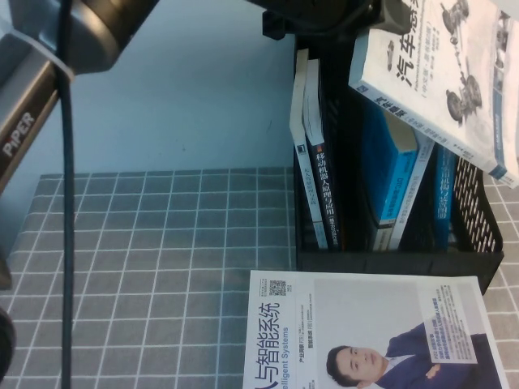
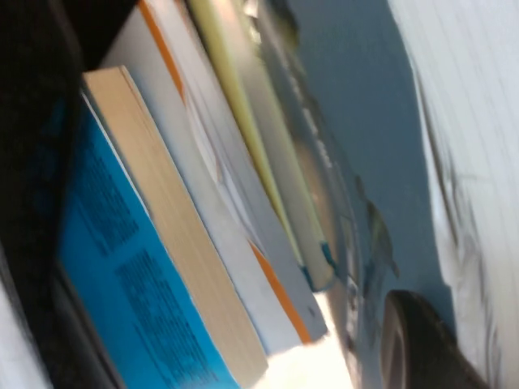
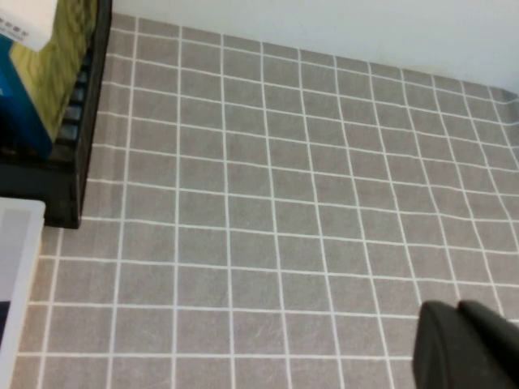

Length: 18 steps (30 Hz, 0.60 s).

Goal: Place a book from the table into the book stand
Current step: Place the book on the book shelf

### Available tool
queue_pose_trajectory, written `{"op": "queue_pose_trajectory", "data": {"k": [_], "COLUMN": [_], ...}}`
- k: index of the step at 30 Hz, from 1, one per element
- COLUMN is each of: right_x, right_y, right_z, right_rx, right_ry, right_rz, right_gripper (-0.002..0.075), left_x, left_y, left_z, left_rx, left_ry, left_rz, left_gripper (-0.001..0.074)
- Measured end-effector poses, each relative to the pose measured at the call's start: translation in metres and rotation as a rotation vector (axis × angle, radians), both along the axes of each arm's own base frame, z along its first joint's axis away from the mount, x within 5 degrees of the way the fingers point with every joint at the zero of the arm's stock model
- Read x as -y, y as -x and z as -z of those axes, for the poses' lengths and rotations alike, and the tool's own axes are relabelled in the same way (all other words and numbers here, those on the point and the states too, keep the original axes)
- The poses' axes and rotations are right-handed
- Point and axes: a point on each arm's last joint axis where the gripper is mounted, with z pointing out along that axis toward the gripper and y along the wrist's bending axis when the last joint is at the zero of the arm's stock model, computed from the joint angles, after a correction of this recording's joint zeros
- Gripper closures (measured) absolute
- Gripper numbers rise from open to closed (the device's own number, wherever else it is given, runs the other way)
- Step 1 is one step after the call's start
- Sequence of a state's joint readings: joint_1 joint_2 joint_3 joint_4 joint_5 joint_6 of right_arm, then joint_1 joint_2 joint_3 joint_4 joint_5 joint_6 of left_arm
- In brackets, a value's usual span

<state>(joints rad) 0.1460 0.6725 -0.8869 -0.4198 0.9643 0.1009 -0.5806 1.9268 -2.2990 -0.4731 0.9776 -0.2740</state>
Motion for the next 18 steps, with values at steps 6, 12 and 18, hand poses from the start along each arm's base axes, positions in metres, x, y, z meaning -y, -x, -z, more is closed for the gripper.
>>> {"op": "queue_pose_trajectory", "data": {"k": [6, 12, 18], "right_x": [-0.003, -0.007, -0.014], "right_y": [0.0, 0.0, -0.002], "right_z": [0.001, 0.002, 0.001], "right_rx": [-0.006, -0.013, 0.013], "right_ry": [-0.041, -0.094, -0.17], "right_rz": [-0.013, -0.032, -0.068], "right_gripper": [0.0729, 0.0729, 0.0729], "left_x": [0.015, 0.031, 0.046], "left_y": [0.006, 0.019, 0.034], "left_z": [-0.006, -0.009, -0.01], "left_rx": [0.03, 0.102, 0.161], "left_ry": [-0.082, -0.142, -0.197], "left_rz": [-0.093, -0.175, -0.265], "left_gripper": [0.0622, 0.0622, 0.0623]}}
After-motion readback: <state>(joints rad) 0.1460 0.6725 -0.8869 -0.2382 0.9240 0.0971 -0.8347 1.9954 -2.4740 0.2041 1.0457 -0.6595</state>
